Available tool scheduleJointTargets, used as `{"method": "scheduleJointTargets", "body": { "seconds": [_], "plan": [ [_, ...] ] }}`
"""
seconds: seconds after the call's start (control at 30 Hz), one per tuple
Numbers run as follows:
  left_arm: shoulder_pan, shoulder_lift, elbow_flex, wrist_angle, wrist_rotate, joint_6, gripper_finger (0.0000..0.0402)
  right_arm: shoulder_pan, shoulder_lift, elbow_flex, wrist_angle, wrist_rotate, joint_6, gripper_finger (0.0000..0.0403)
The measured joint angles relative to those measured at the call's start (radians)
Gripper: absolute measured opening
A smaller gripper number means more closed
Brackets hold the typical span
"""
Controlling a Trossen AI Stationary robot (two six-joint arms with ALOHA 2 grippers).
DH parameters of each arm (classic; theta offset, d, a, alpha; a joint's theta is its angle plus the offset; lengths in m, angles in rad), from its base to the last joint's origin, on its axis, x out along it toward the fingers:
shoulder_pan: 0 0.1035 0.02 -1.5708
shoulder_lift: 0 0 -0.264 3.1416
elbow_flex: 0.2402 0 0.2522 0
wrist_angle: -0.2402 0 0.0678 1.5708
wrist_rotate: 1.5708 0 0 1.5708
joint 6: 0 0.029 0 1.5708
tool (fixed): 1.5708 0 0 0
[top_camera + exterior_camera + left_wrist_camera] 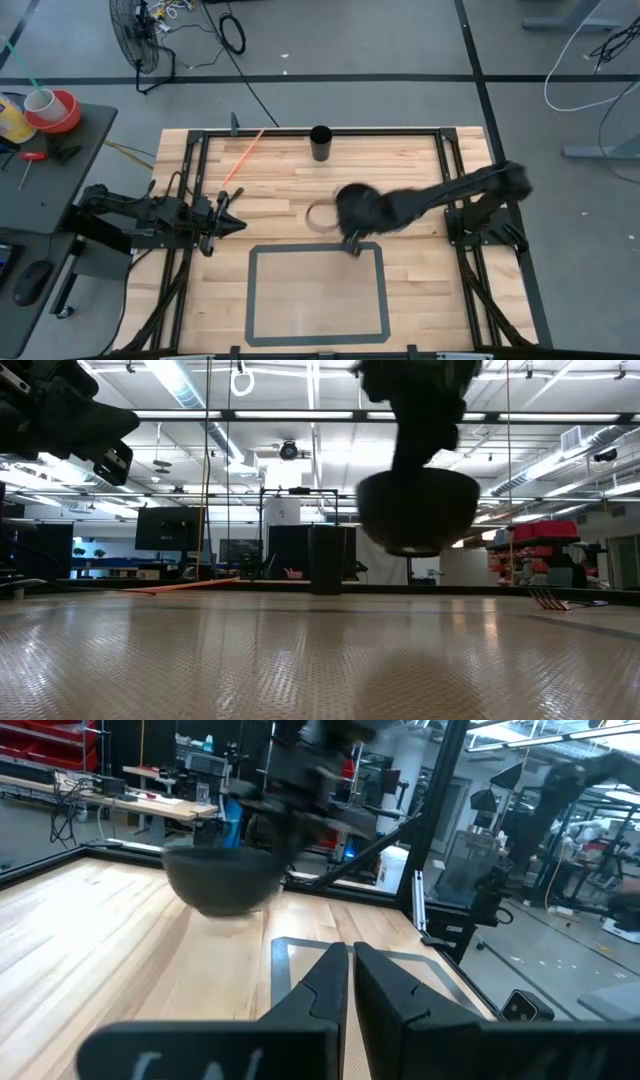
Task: Pick & Place Utensil
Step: Put the black bowl on the transparent mat
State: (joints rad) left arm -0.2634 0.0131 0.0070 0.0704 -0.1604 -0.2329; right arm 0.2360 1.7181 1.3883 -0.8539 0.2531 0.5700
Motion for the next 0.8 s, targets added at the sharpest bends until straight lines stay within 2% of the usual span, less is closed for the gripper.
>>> {"method": "scheduleJointTargets", "body": {
  "seconds": [0.17, 0.37, 0.63, 0.8],
  "plan": [
    [0.000, 0.000, 0.000, -0.001, 0.000, 0.000, 0.0025, 0.121, 0.183, 0.198, -0.039, 0.000, -0.082, 0.0002],
    [0.000, 0.000, 0.000, 0.000, 0.000, 0.000, 0.0025, 0.235, 0.320, 0.396, -0.037, 0.047, -0.182, 0.0002],
    [0.000, 0.000, 0.000, 0.000, 0.000, 0.000, 0.0025, 0.296, 0.525, 0.640, -0.091, -0.052, -0.405, 0.0002],
    [0.000, 0.000, 0.000, 0.000, 0.000, 0.000, 0.0025, 0.310, 0.552, 0.670, -0.103, -0.069, -0.487, 0.0009]
  ]
}}
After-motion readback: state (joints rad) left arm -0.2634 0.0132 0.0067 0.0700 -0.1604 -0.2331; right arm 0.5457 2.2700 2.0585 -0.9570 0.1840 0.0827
